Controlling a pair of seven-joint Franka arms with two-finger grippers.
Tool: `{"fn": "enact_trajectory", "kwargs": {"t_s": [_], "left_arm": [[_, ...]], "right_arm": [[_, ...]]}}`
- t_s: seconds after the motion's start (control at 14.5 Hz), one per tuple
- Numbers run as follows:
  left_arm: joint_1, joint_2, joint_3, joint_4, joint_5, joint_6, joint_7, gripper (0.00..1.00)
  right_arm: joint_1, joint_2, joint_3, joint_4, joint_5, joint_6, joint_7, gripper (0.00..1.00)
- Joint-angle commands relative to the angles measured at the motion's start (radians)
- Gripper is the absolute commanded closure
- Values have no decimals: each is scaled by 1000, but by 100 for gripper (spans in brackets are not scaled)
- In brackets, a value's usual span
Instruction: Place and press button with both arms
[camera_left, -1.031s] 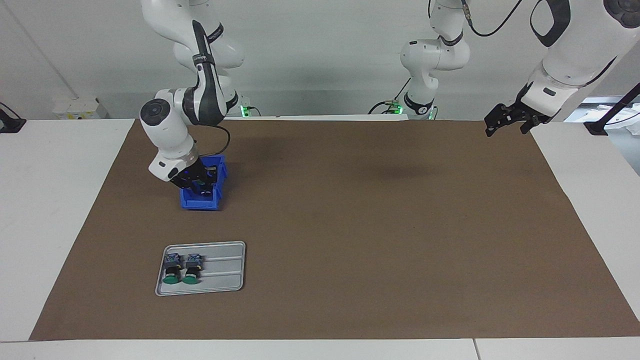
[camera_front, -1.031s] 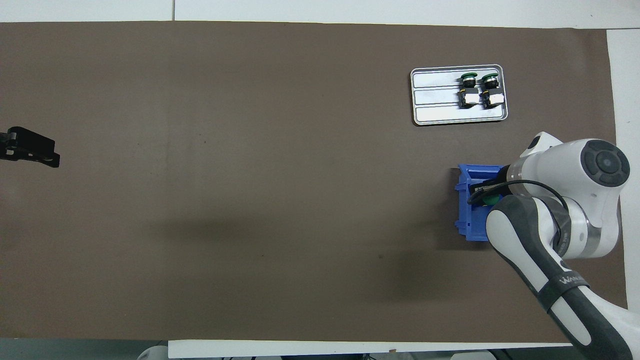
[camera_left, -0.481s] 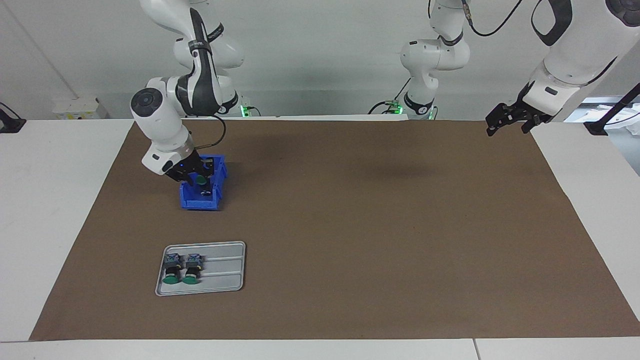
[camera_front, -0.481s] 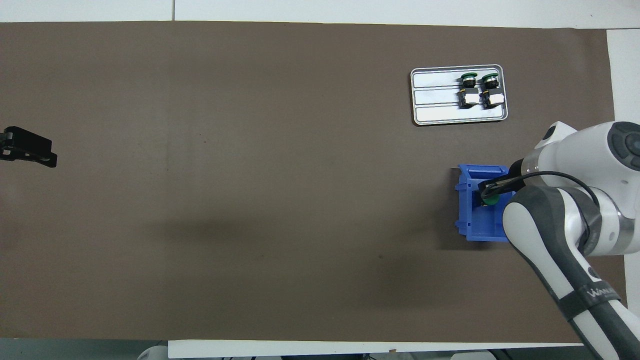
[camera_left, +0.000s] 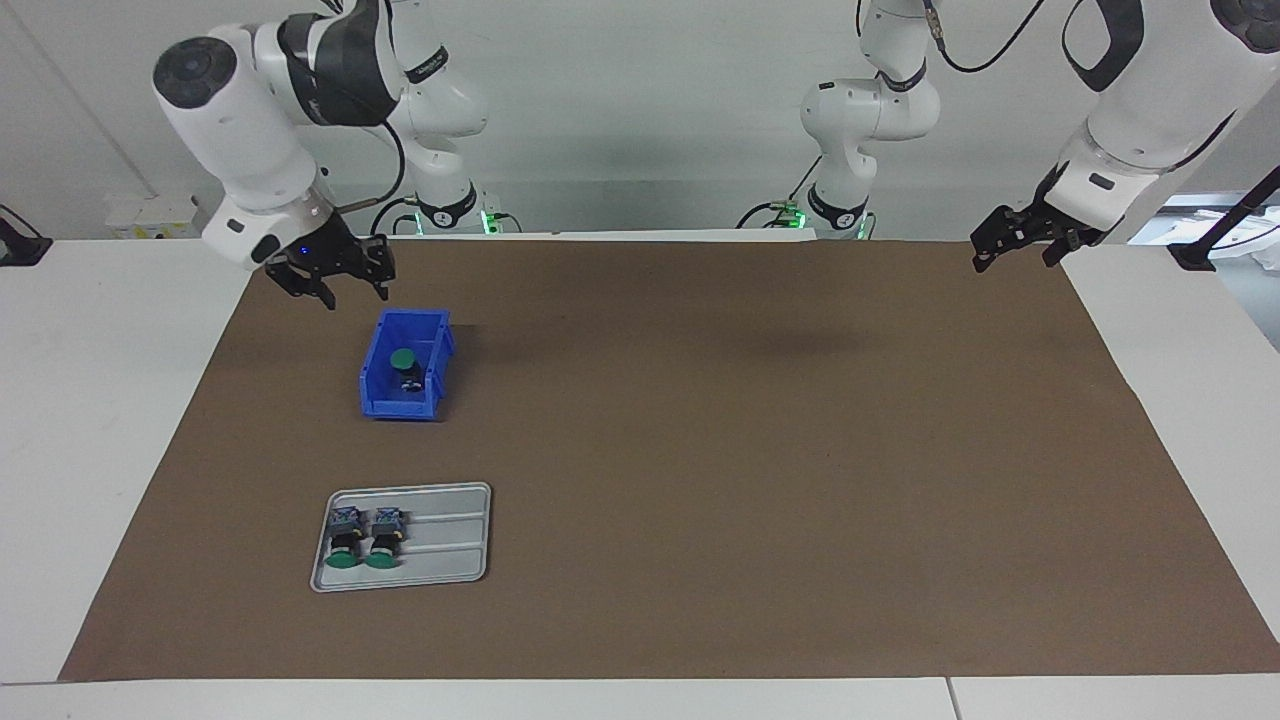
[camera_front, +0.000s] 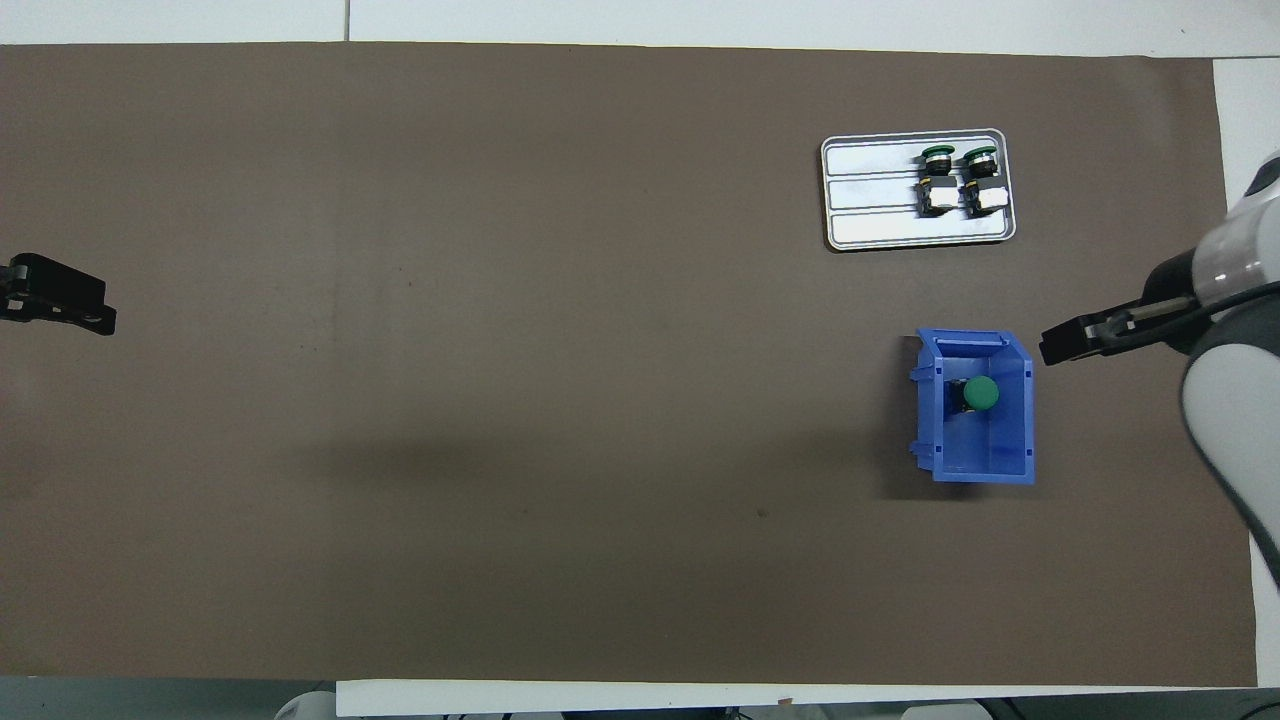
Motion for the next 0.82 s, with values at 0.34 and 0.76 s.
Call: {"fn": "enact_trajectory", "kwargs": {"t_s": [0.34, 0.76], "left_arm": [[78, -20, -87, -10, 6, -9, 11, 0], [75, -13, -82, 26, 12, -11, 8, 0]], "right_arm": [[-36, 118, 11, 249, -15, -181, 58, 0], [73, 25, -76, 147, -31, -130, 56, 0]]}}
